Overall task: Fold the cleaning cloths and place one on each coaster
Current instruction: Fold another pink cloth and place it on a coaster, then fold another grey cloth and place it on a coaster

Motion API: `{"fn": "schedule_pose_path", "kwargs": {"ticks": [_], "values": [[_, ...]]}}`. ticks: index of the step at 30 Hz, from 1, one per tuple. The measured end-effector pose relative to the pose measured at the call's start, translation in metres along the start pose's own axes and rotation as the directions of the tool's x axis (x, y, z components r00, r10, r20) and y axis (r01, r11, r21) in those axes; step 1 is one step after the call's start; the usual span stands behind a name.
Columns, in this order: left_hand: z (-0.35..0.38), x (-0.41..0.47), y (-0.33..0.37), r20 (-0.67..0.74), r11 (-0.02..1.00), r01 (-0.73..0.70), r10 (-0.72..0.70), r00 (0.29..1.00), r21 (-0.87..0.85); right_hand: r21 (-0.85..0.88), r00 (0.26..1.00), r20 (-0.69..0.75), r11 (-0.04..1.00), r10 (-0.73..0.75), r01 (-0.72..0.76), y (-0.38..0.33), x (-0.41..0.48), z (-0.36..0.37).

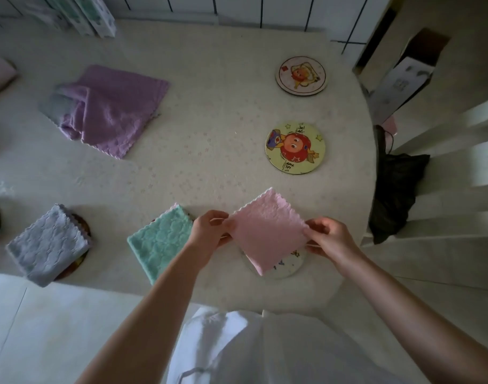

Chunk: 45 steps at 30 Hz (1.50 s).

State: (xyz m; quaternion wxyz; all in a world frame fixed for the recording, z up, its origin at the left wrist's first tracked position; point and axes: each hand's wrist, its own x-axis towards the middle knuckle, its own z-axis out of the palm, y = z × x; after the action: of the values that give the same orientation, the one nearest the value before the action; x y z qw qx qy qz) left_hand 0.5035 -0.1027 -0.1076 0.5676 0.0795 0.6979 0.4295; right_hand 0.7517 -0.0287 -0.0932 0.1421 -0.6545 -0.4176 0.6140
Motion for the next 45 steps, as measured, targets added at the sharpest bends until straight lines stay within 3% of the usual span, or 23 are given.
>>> {"fn": "schedule_pose_path", "kwargs": {"ticks": [7,14,18,24,29,34,38,45], "values": [[0.015,-0.011,-0.038,-0.137,0.985,-0.014,0.038,0.99,0.171,-0.107,0.993,-0.109,0.994,-0.036,0.024,0.04,0.002,-0.003],[0.019,-0.018,-0.04,-0.228,0.864,-0.067,0.206,0.952,0.499,-0.417,0.977,-0.114,0.901,-0.182,0.119,0.047,0.005,-0.009],[0.019,-0.02,-0.036,-0.207,0.786,-0.091,0.27,0.941,0.611,-0.576,0.961,-0.075,0.798,-0.266,0.176,0.043,0.007,-0.013],[0.006,-0.016,-0.015,-0.186,0.74,-0.16,0.362,0.913,0.654,-0.783,0.859,0.056,0.511,-0.509,0.354,0.008,0.009,-0.002],[-0.032,0.004,0.019,-0.167,0.699,-0.213,0.433,0.886,0.683,-0.801,0.786,0.213,0.356,-0.581,0.48,-0.035,0.017,0.045],[-0.103,0.04,0.06,-0.121,0.573,-0.23,0.508,0.853,0.787,-0.776,0.741,0.331,0.278,-0.584,0.566,-0.084,0.037,0.123],[-0.162,0.064,0.089,-0.051,0.456,-0.225,0.516,0.855,0.861,-0.757,0.725,0.361,0.27,-0.587,0.595,-0.116,0.05,0.189],[-0.273,0.12,0.153,0.092,0.168,-0.196,0.487,0.868,0.966,-0.73,0.74,0.432,0.282,-0.516,0.623,-0.165,0.072,0.327]]}}
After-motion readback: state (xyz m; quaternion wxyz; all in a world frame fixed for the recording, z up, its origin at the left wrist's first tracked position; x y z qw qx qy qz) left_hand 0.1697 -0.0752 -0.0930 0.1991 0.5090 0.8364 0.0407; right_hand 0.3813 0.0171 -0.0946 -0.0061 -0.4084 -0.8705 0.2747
